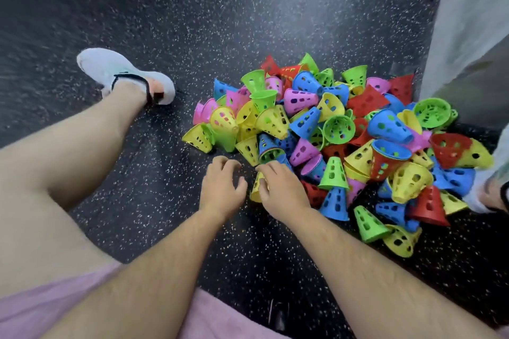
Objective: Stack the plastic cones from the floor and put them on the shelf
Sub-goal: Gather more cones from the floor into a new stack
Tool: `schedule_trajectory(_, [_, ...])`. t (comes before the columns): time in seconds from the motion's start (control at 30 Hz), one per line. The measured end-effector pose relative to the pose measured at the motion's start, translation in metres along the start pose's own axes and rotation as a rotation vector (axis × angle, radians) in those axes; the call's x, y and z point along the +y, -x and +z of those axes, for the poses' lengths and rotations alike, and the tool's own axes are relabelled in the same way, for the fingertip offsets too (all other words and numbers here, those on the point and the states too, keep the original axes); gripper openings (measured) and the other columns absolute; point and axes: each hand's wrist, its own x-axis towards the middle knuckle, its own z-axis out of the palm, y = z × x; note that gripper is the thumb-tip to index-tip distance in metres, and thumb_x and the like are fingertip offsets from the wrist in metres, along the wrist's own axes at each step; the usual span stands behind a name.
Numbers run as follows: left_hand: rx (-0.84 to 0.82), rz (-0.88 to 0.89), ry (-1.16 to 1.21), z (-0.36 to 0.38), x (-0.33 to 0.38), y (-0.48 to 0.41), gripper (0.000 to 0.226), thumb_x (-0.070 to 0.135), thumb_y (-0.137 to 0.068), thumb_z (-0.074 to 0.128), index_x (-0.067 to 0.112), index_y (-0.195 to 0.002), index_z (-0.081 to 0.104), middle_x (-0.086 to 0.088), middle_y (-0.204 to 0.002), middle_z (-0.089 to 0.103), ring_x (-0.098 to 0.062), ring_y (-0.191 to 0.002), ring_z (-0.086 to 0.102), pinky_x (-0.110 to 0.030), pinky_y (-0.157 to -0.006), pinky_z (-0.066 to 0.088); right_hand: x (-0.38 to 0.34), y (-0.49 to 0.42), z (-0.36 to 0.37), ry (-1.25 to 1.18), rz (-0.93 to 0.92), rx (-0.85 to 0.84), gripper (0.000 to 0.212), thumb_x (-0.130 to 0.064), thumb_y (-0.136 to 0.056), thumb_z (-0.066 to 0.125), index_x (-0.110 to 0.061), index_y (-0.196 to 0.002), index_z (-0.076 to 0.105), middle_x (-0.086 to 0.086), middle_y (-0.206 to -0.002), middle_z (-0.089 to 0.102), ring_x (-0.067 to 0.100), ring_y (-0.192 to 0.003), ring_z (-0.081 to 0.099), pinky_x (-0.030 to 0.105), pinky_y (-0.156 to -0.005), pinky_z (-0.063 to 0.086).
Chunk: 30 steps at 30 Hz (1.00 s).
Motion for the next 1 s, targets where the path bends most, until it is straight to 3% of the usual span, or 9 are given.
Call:
schedule_trajectory(0.27, [0.22,-0.238,0.058,-0.04,-0.028,-0.082,0.038,0.029,-0.09,0.063,0.014,-0.126,0.062,-0.007,-0.138,0.046,-0.032,-0.126,0.046,-0.047,-0.103,0.041,-0.041,-0.085,-0.007,0.09,-0.131,0.164,0.035,-0.024,-0.09,0.053,-0.019,-0.124,0.059,0.0,-0.117,0.055,0.024,-0.106,0.048,0.039,-0.09,0.046])
schedule_trajectory(0.37, [0.134,-0.286,0.089,-0.048,-0.046,-0.114,0.055,0.039,-0.092,0.063,0.026,-0.144,0.051,-0.005,-0.152,0.037,-0.032,-0.138,0.038,-0.05,-0.111,0.037,-0.055,-0.121,-0.01,0.241,-0.128,0.166,0.046,-0.03,-0.085,0.057,-0.024,-0.131,0.053,0.004,-0.13,0.05,0.029,-0.123,0.042,0.045,-0.101,0.038])
schedule_trajectory(0.5, [-0.034,-0.316,0.198,-0.049,-0.072,-0.149,0.081,0.053,-0.086,0.063,0.04,-0.158,0.028,-0.003,-0.167,0.02,-0.029,-0.154,0.018,-0.056,-0.122,0.022,-0.063,-0.175,-0.009,0.413,-0.181,0.024,0.073,-0.044,-0.08,0.057,-0.033,-0.148,0.034,0.011,-0.158,0.026,0.038,-0.145,0.016,0.055,-0.117,0.011])
schedule_trajectory(0.6, [-0.127,-0.261,0.367,-0.051,-0.086,-0.172,0.093,0.055,-0.071,0.06,0.036,-0.157,0.032,-0.005,-0.162,0.034,-0.025,-0.152,0.026,-0.05,-0.124,0.023,-0.072,-0.216,-0.007,0.519,-0.176,-0.154,0.084,-0.054,-0.077,0.052,-0.041,-0.153,0.018,0.009,-0.164,0.01,0.038,-0.15,0.001,0.066,-0.115,-0.001])
schedule_trajectory(0.67, [-0.196,-0.236,0.481,-0.051,-0.091,-0.179,0.081,0.053,-0.063,0.059,0.029,-0.141,0.054,-0.007,-0.141,0.056,-0.028,-0.138,0.046,-0.043,-0.115,0.038,-0.076,-0.235,-0.003,0.536,-0.143,-0.323,0.084,-0.052,-0.076,0.052,-0.04,-0.152,0.018,0.007,-0.163,0.013,0.038,-0.15,0.002,0.069,-0.113,0.0])
schedule_trajectory(0.73, [-0.235,-0.239,0.517,-0.047,-0.09,-0.176,0.061,0.046,-0.071,0.061,0.024,-0.128,0.062,-0.005,-0.131,0.055,-0.023,-0.128,0.051,-0.03,-0.105,0.039,-0.077,-0.24,-0.001,0.529,-0.132,-0.401,0.078,-0.046,-0.077,0.055,-0.036,-0.149,0.026,0.008,-0.157,0.024,0.036,-0.149,0.009,0.068,-0.113,0.01])
schedule_trajectory(0.83, [-0.218,-0.255,0.556,-0.036,-0.079,-0.161,0.05,0.036,-0.093,0.059,0.023,-0.141,0.054,0.004,-0.136,0.048,-0.013,-0.124,0.048,-0.024,-0.101,0.034,-0.072,-0.223,-0.004,0.517,-0.168,-0.302,0.065,-0.038,-0.079,0.059,-0.029,-0.14,0.038,0.008,-0.144,0.035,0.03,-0.139,0.025,0.053,-0.107,0.029])
schedule_trajectory(0.93, [-0.182,-0.205,0.644,-0.024,-0.06,-0.147,0.034,0.026,-0.096,0.055,0.021,-0.13,0.061,0.005,-0.119,0.064,-0.015,-0.11,0.059,-0.025,-0.086,0.039,-0.061,-0.197,-0.009,0.435,-0.189,-0.235,0.054,-0.029,-0.081,0.057,-0.025,-0.134,0.046,0.008,-0.147,0.035,0.027,-0.139,0.028,0.046,-0.107,0.029])
schedule_trajectory(1.0, [-0.155,-0.191,0.636,-0.019,-0.052,-0.137,0.034,0.027,-0.095,0.057,0.022,-0.129,0.062,0.004,-0.12,0.066,-0.015,-0.111,0.06,-0.026,-0.087,0.041,-0.054,-0.184,-0.014,0.408,-0.205,-0.23,0.052,-0.025,-0.084,0.057,-0.024,-0.135,0.047,0.008,-0.15,0.034,0.028,-0.141,0.028,0.045,-0.113,0.023])
